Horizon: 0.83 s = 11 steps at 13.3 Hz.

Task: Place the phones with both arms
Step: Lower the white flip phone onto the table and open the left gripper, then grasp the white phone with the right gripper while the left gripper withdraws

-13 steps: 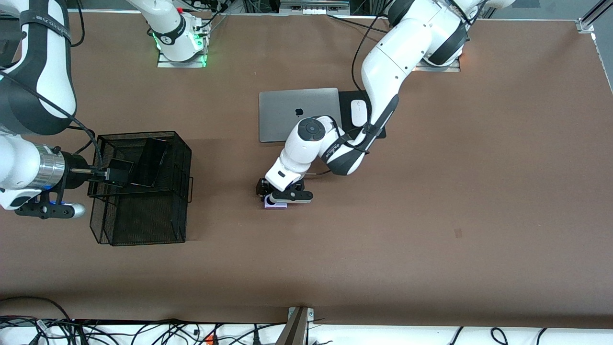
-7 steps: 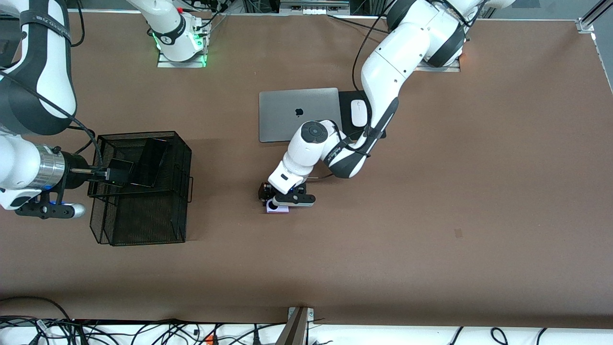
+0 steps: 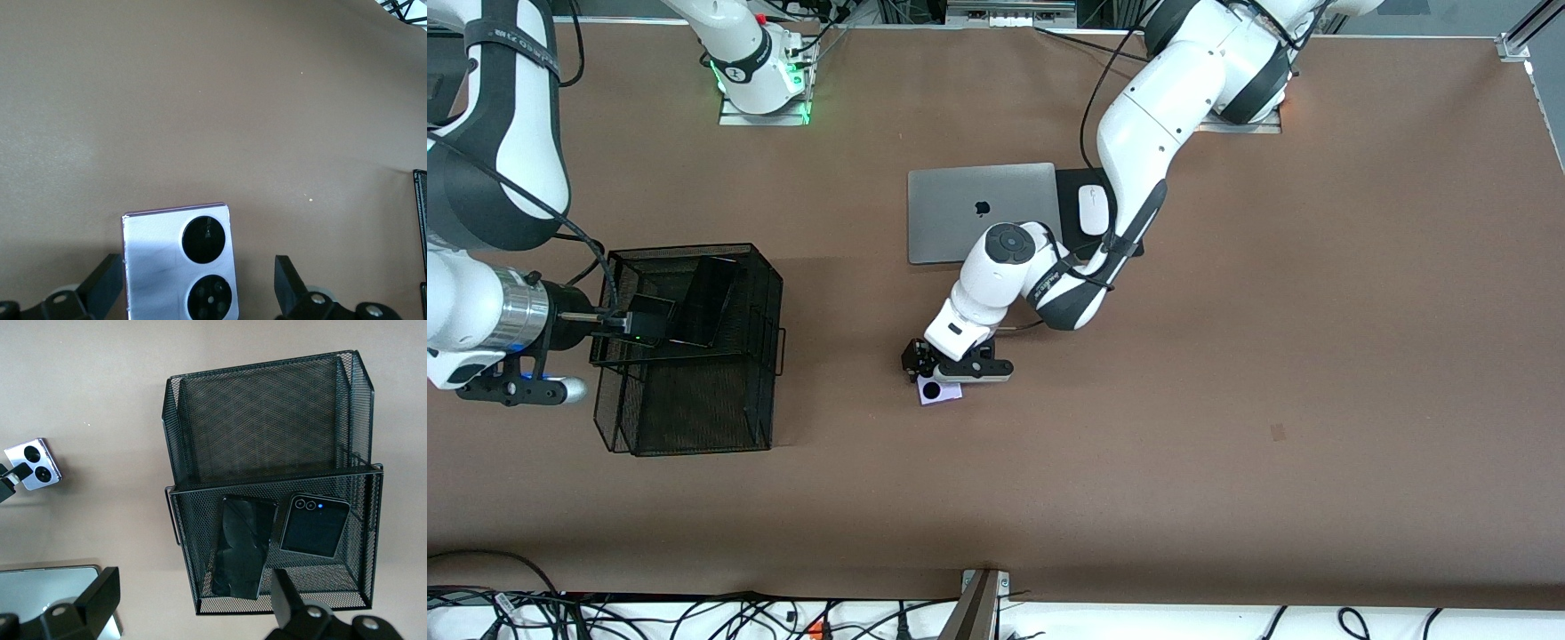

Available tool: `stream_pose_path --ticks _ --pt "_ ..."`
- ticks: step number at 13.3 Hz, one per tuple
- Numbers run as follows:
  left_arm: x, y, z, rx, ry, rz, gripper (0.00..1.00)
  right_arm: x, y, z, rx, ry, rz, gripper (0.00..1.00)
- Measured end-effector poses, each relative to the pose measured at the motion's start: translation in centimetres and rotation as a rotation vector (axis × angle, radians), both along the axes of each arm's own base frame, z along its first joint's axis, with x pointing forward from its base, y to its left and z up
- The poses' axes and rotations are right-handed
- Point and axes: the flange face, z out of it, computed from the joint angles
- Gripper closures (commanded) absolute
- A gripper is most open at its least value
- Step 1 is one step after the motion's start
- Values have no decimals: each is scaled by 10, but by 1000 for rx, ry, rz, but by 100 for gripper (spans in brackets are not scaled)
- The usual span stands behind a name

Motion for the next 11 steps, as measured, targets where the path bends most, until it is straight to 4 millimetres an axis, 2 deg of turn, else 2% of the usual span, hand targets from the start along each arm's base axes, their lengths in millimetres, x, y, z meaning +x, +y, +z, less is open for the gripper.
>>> stream_pose_path --ticks 3,6,9,11 --pt "11 6 17 15 4 15 0 -1 5 0 0 3 -8 0" --pt "36 40 57 123 51 0 0 -1 12 0 -1 6 -13 0" --pt "50 94 91 214 138 -89 0 -4 28 -1 9 16 9 0" --pt "59 149 121 277 200 -139 0 -7 60 -3 15 15 54 0"
